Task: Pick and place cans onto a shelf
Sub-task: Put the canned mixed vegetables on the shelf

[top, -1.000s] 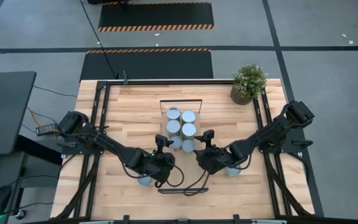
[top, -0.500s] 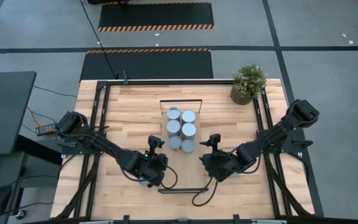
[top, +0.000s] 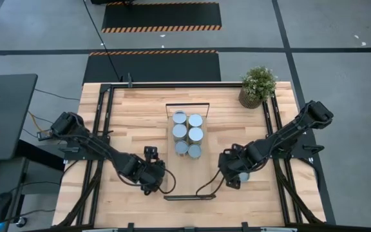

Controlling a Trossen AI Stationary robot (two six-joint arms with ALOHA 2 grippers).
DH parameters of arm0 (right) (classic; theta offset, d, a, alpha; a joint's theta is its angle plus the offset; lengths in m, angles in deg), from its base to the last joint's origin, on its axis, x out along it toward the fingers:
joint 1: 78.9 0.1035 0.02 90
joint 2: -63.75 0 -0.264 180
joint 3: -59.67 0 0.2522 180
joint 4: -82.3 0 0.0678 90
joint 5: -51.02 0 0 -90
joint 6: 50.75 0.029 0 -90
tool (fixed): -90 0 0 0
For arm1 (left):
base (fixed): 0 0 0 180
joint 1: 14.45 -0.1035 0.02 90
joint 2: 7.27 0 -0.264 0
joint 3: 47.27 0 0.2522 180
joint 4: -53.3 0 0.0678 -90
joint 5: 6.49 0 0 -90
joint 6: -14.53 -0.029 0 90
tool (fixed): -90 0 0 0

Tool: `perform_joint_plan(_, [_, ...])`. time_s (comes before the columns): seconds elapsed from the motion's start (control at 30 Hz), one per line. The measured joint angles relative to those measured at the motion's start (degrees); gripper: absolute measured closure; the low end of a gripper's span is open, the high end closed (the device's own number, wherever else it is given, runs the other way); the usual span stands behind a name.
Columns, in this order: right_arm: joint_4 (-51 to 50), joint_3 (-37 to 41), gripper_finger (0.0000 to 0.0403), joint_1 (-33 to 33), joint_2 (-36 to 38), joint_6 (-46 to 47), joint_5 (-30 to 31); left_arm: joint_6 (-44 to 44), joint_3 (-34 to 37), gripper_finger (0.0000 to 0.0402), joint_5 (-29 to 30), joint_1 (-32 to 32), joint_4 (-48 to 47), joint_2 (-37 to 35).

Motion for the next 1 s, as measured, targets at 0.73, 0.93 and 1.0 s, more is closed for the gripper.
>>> perform_joint_plan(0.73, [-5.1,6.3,0.0060,6.3,0.0,20.4,-4.0,0.9,2.1,0.0077,-1.6,0.7,3.5,0.0])
perform_joint_plan(0.93, [-5.1,6.3,0.0073,6.3,-0.2,20.2,-4.6,1.6,2.1,0.0077,-3.4,0.7,3.9,0.0])
perform_joint_plan(1.0, [-5.1,6.3,0.0086,6.3,-0.2,19.9,-4.6,1.8,2.1,0.0077,-3.3,0.7,4.5,0.1])
